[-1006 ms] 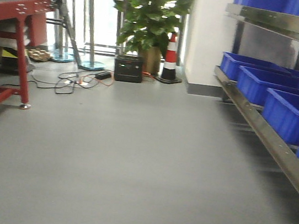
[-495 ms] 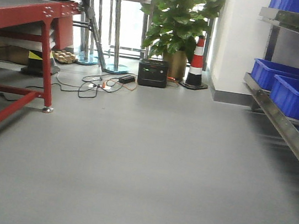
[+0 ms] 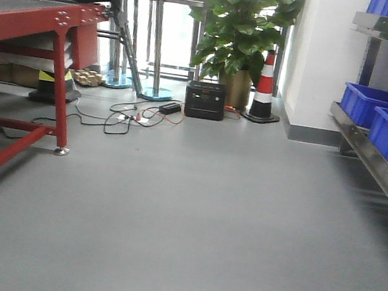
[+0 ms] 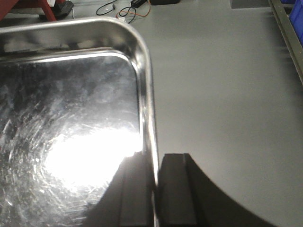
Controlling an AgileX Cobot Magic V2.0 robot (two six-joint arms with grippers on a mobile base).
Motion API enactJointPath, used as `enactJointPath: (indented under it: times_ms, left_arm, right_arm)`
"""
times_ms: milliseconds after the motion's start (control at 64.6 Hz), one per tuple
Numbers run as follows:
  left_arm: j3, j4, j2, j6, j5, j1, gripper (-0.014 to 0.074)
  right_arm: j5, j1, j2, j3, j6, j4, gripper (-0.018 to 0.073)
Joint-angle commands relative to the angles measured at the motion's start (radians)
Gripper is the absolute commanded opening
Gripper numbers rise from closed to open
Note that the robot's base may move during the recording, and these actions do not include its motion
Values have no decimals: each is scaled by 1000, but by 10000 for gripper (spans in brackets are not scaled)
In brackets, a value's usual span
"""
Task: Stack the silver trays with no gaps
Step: 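Carry the tray with both grippers while the base drives away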
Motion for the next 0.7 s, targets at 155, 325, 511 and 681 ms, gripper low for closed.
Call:
enactJointPath:
  times_ms: [155, 325, 511, 681]
  left_arm:
    - [-10, 18, -5, -1, -27, -8, -16]
    - [-10, 18, -5, -1, -27, -8, -16]
    - [-10, 18, -5, -1, -27, -8, -16]
    - [-10, 18, -5, -1, -27, -8, -16]
  right_arm:
    - [-33, 1, -13, -10, -3, -26, -1]
    - [-33, 1, -13, -10, -3, -26, -1]
    - [-33, 1, -13, -10, -3, -26, -1]
    - [-33, 1, -13, -10, -3, -26, -1]
